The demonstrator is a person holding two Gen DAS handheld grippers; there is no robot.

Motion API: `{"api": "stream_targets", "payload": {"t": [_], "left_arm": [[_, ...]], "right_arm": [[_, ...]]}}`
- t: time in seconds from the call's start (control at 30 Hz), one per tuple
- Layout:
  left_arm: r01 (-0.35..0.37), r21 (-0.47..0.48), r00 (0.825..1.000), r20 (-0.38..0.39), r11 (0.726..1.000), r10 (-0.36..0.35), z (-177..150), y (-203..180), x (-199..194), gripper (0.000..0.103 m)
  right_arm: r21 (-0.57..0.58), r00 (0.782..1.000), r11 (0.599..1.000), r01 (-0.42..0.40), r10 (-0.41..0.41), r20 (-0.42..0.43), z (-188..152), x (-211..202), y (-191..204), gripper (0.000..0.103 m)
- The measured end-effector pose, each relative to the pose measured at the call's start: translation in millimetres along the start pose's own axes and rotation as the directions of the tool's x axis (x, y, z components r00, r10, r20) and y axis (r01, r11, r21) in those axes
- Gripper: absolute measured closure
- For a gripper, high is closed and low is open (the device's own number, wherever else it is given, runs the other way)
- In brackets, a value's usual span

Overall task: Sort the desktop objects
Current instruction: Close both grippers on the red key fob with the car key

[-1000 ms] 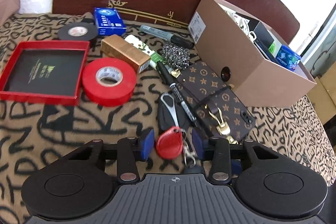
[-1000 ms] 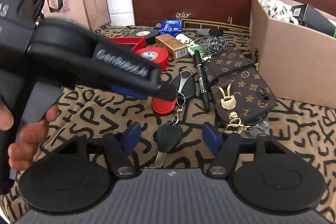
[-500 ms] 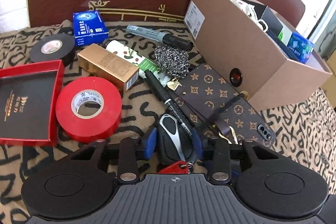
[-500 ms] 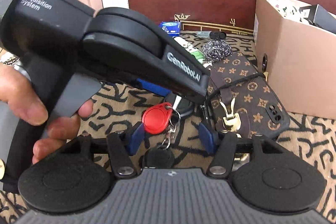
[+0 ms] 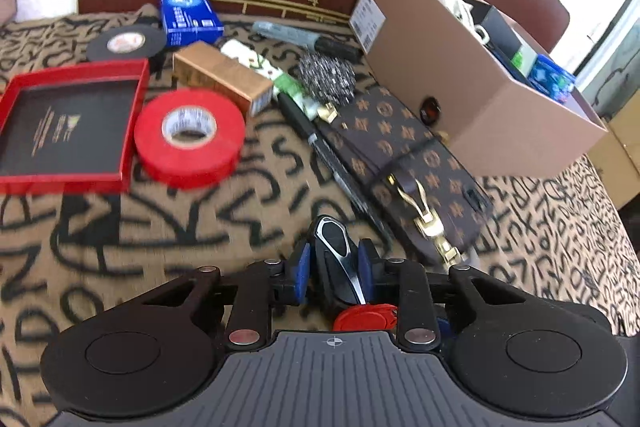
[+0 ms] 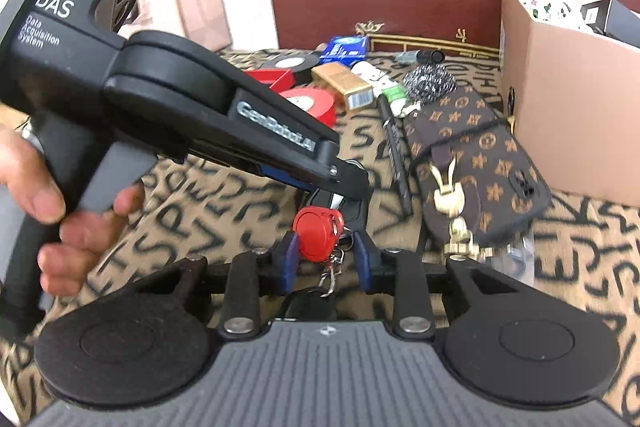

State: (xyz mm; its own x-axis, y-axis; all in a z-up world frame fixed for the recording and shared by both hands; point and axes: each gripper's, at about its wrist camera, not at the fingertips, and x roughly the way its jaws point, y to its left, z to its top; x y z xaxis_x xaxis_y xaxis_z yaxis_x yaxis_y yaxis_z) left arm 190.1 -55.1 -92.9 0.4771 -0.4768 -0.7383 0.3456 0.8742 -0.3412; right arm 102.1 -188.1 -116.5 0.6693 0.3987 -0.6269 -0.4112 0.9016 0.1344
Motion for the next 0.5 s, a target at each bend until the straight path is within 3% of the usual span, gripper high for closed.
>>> {"api": "stream_targets", "payload": {"t": [0.03,0.07,0.2,0.23,0.37,0.5], "left_arm": [[0.011,0.001,1.0,-0.004,1.0,-0.011,-2,-2,0,0.063],[0.017,0.006,1.0,-0.011,1.0,-0.017,-4,-4,0,0.058],[-0.005,0.046,1.0,-0.01,0.999,0.005,-5,-12,3,0.054],[-0.011,0.048,1.0,-0.01,0.999,0.011,-6,-12,3,0.072],[-0.022,0.03,1.0,-0.009,0.999,0.022,-5,-8,1,0.075],[-0.013,0.017,1.0,-0.01,1.0,0.013,-10,-7,-8,0.078]], "right_arm": [[-0.001,1.0,1.0,-0.002,0.002,-0.003,-3,-3,1,0.068],[0.0,1.0,1.0,-0.002,0.002,-0.005,-3,-2,-2,0.068],[0.012,1.0,1.0,0.014,-0.014,-0.002,-3,-1,1,0.064],[0.015,1.0,1.0,0.019,-0.019,-0.002,-2,0,1,0.062],[0.024,0.999,0.999,0.036,-0.036,0.0,-1,5,2,0.058],[0.051,1.0,0.998,0.024,-0.023,-0.005,-2,0,0,0.063]]}}
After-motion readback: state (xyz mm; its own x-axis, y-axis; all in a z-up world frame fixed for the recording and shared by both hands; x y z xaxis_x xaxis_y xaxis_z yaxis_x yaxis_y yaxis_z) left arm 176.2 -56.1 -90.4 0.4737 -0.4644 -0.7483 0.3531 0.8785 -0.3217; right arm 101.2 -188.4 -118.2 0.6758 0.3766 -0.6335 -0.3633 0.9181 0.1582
